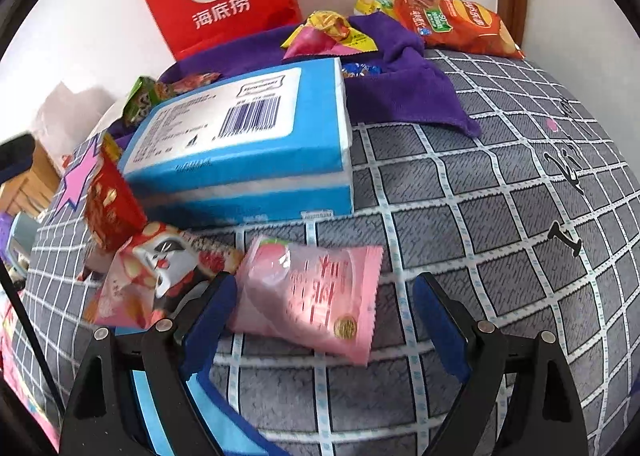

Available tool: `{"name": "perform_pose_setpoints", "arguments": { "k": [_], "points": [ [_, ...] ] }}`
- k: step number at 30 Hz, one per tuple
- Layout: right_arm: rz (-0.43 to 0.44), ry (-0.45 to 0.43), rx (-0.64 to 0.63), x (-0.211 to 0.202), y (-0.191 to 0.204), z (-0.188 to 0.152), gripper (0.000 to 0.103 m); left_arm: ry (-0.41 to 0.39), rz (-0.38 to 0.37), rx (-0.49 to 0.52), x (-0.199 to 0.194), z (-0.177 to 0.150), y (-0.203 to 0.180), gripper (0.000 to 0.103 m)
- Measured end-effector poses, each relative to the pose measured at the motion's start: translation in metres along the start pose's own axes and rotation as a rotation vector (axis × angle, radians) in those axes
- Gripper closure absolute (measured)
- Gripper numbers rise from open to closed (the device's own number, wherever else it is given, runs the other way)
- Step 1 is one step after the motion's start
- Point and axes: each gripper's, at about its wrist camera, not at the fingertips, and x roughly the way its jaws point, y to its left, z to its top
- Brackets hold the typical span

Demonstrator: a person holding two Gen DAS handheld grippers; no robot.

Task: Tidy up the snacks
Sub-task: 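Grasp the pink candy bag with right tool while left grasps red snack packet, then lift the pink candy bag with right tool while left lifts the red packet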

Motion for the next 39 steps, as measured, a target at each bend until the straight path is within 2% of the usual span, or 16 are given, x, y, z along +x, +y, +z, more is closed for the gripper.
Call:
{"name": "perform_pose_setpoints", "arguments": {
  "k": [3, 5, 9, 11, 14, 18, 28, 39],
  "points": [
    [-0.012, -0.01, 0.011, 0.003, 0.001, 0.006, 0.012, 0.009, -0.004, 0.003, 0.005, -0.003, 0.0, 0.047],
    [-0.036, -0.016, -0.026, 0.005, 0.006, 0.006, 0.015, 0.019, -0.006, 0.006, 0.01, -0.005, 0.0, 0.047],
    [-0.101, -0.042, -0.095, 0.005, 0.009, 0.002, 0.04, 0.034, -0.031, 0.007, 0.018, -0.008, -0.001, 0.047],
    [-0.091, -0.046, -0.085, 0.002, 0.003, 0.001, 0.046, 0.041, -0.048, 0.022, 0.022, -0.011, -0.006, 0.047],
    [-0.068, -0.044, -0.074, 0.0, -0.007, 0.002, 0.047, 0.05, -0.067, 0.06, 0.028, -0.015, -0.016, 0.047],
    [-0.105, -0.05, -0.088, -0.002, -0.014, -0.001, 0.048, 0.076, -0.089, 0.084, 0.037, -0.02, -0.024, 0.047],
    [-0.1, -0.099, -0.08, -0.003, -0.031, -0.006, 0.047, 0.161, -0.117, 0.112, 0.058, -0.046, -0.031, 0.047],
    [-0.095, -0.102, -0.075, -0.003, -0.032, -0.006, 0.044, 0.11, -0.032, 0.166, 0.06, -0.062, -0.044, 0.049]
  ]
}}
